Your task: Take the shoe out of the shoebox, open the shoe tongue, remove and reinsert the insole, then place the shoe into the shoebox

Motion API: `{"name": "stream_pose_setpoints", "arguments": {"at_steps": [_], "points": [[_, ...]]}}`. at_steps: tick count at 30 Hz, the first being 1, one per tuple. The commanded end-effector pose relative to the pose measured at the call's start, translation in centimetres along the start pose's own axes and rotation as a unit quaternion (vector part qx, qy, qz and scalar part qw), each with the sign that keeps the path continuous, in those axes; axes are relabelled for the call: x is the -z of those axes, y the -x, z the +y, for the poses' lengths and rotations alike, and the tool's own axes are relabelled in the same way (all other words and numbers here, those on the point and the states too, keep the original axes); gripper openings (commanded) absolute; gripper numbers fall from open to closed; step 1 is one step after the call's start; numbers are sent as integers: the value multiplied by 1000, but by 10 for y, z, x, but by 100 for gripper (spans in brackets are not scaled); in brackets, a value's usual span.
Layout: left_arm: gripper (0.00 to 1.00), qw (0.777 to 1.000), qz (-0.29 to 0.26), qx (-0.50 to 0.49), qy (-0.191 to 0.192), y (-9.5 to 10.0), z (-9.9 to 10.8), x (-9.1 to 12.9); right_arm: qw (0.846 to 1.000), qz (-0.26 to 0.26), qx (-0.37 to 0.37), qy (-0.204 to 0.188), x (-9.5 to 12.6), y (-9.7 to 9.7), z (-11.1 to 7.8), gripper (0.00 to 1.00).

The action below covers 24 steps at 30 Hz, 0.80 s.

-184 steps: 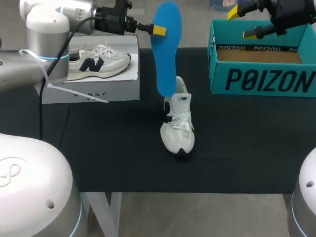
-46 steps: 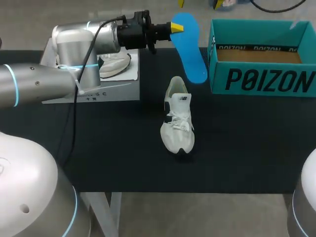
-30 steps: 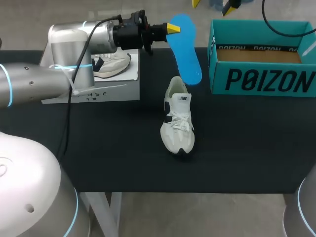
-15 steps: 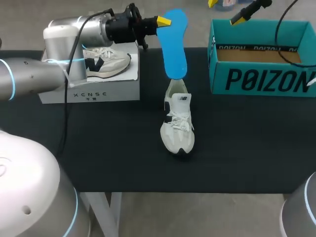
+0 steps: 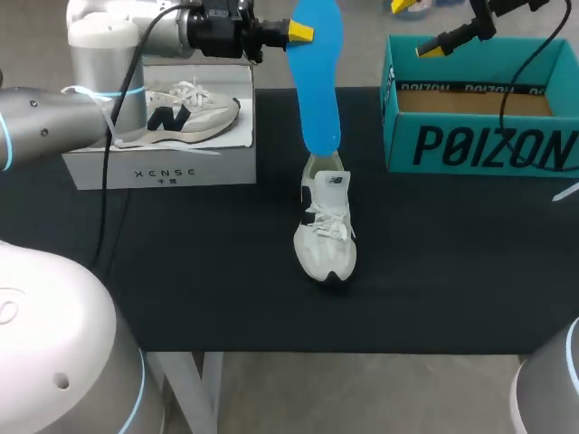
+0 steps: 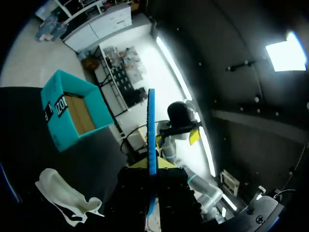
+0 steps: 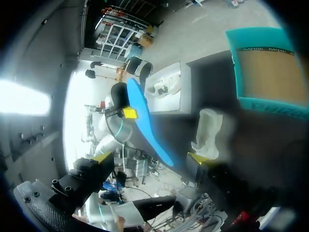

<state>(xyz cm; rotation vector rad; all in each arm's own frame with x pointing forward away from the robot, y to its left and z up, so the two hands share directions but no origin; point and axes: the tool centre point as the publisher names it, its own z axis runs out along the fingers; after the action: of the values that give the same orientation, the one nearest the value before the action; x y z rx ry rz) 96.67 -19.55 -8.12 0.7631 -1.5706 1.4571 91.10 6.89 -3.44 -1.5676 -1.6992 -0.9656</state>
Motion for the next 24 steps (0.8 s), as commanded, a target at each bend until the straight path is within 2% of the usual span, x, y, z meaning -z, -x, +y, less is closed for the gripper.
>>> {"name": "stream_pose_setpoints", "arguments": {"at_steps": [1,11,12,13,14,15,16,17,18,19,20,21,24], "points": [[0,998,-24,-42,-31,-7,8,-1,1000,0,-2,3,3,1,-1,100],[0,998,-24,-42,-31,-7,8,-1,1000,5,-9,5,5,4,-3,100],[0,996,-12,-77,-30,-11,7,-2,1000,5,-10,5,5,4,-3,100],[0,989,-38,-143,-29,-14,6,-2,1000,5,-11,5,5,4,-3,100],[0,982,-37,-182,-17,-15,7,-4,1000,5,-11,6,5,4,-3,100],[0,978,-22,-207,-23,-18,7,-4,1000,5,-11,6,5,4,-2,100],[0,959,-46,-278,-11,-19,7,-5,1000,5,-11,5,5,4,-2,100],[0,953,-36,-301,-9,-20,7,-5,1000,4,-10,6,5,5,-2,100],[0,927,-50,-373,-13,-23,7,-4,1000,4,-10,6,5,5,-1,100],[0,911,-59,-407,-4,-25,8,-4,1000,4,-11,7,5,6,-1,100],[0,894,-49,-445,-23,-29,8,-4,1000,3,-11,8,6,7,-1,100],[0,857,-93,-506,-26,-33,7,-3,1000,3,-12,9,6,8,-1,100],[0,853,-88,-513,-37,-34,6,-3,1000,2,-18,12,7,11,-1,100]]}}
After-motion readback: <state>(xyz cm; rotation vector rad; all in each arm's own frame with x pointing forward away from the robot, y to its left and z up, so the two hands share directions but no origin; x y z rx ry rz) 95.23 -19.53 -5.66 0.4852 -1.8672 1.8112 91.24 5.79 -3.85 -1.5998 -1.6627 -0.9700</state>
